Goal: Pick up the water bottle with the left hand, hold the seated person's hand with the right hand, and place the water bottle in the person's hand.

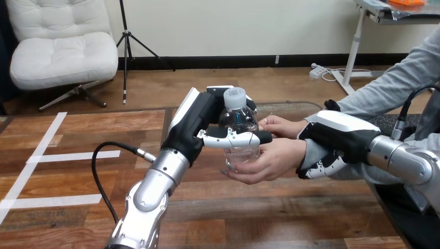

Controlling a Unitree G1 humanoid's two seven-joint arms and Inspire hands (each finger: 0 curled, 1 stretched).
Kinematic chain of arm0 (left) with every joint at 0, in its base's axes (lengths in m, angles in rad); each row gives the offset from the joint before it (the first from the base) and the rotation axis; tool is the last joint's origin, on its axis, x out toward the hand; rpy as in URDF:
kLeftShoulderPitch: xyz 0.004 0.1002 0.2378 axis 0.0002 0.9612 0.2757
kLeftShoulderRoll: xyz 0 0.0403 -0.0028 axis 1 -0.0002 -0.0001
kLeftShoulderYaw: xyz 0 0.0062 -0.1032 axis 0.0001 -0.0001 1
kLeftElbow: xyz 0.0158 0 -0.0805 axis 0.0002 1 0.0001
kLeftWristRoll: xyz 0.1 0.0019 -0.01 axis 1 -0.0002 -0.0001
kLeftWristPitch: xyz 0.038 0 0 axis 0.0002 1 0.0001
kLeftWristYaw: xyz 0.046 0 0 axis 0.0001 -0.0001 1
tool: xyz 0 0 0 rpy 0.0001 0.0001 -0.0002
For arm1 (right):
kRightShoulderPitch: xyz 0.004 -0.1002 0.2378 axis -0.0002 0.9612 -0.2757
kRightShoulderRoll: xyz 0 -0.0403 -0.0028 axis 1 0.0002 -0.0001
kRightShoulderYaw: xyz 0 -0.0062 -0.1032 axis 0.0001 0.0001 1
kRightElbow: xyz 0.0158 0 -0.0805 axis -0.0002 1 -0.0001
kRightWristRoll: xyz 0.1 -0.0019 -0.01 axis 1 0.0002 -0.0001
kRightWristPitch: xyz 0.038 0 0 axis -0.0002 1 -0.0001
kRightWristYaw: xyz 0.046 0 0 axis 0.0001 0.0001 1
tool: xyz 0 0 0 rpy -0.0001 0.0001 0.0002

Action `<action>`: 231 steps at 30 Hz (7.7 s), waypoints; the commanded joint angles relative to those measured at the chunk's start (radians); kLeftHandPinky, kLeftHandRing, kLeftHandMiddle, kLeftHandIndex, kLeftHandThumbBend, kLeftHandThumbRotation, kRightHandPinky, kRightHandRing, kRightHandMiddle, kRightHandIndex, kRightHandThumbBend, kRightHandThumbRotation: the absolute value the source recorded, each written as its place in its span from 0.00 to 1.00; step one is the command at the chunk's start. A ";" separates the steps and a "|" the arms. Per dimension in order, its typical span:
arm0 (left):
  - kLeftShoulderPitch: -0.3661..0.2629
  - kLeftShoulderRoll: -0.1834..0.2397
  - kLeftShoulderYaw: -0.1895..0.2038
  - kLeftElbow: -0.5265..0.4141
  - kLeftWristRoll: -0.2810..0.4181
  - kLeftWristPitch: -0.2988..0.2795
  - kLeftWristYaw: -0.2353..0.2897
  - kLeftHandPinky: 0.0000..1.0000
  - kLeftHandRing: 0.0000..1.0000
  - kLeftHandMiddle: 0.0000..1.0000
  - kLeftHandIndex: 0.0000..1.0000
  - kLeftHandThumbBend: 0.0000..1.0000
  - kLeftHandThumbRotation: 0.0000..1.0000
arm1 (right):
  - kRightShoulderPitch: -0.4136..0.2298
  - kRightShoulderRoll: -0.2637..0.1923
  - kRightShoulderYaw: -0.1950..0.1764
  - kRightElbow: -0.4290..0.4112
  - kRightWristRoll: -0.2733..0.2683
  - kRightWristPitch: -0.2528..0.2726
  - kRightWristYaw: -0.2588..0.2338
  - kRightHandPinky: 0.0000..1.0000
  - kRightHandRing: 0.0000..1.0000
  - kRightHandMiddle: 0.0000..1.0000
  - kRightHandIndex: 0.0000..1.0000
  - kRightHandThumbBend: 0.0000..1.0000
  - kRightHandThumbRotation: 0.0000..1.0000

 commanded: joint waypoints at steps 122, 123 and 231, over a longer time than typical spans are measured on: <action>-0.113 0.029 0.028 0.136 -0.050 0.005 -0.177 0.97 0.99 0.99 0.99 1.00 0.95 | -0.061 -0.003 -0.060 -0.064 0.049 -0.029 -0.015 0.22 0.27 0.34 0.38 0.48 0.00; -0.113 0.027 0.029 0.137 -0.052 0.005 -0.178 0.97 0.99 1.00 0.99 1.00 0.96 | -0.060 -0.003 -0.060 -0.065 0.049 -0.029 -0.016 0.22 0.27 0.34 0.38 0.48 0.00; 0.070 0.019 0.119 -0.155 -0.250 0.102 -0.206 1.00 1.00 1.00 1.00 1.00 1.00 | 0.035 -0.033 -0.117 -0.225 0.125 0.047 0.045 0.67 0.78 0.81 0.83 1.00 0.98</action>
